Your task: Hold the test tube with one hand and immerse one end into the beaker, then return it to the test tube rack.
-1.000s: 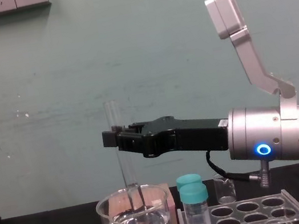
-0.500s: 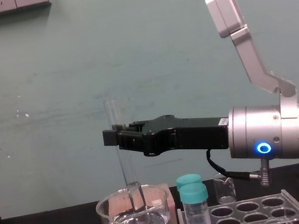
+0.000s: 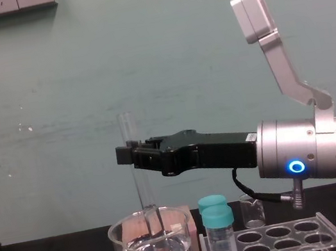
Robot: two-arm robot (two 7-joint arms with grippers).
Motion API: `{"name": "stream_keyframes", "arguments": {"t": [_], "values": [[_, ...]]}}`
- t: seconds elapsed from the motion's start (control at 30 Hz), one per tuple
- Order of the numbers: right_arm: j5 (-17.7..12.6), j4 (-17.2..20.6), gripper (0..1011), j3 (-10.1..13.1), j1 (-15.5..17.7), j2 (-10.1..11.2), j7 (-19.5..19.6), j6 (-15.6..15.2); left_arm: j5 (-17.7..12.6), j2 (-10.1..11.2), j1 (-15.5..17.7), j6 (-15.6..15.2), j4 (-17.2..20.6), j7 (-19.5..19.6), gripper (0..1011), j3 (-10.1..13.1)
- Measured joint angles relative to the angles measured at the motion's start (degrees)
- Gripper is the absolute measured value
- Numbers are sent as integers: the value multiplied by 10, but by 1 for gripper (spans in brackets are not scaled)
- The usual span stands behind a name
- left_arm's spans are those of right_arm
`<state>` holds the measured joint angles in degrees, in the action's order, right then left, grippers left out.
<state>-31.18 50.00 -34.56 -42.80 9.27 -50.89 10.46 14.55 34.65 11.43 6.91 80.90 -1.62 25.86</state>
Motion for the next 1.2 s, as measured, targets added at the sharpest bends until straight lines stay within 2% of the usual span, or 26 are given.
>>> {"name": "stream_keyframes", "arguments": {"t": [1.2], "values": [[-2, 12, 226, -1, 7, 4, 2, -2, 0, 0, 0, 0, 0, 0, 1000, 0]]}}
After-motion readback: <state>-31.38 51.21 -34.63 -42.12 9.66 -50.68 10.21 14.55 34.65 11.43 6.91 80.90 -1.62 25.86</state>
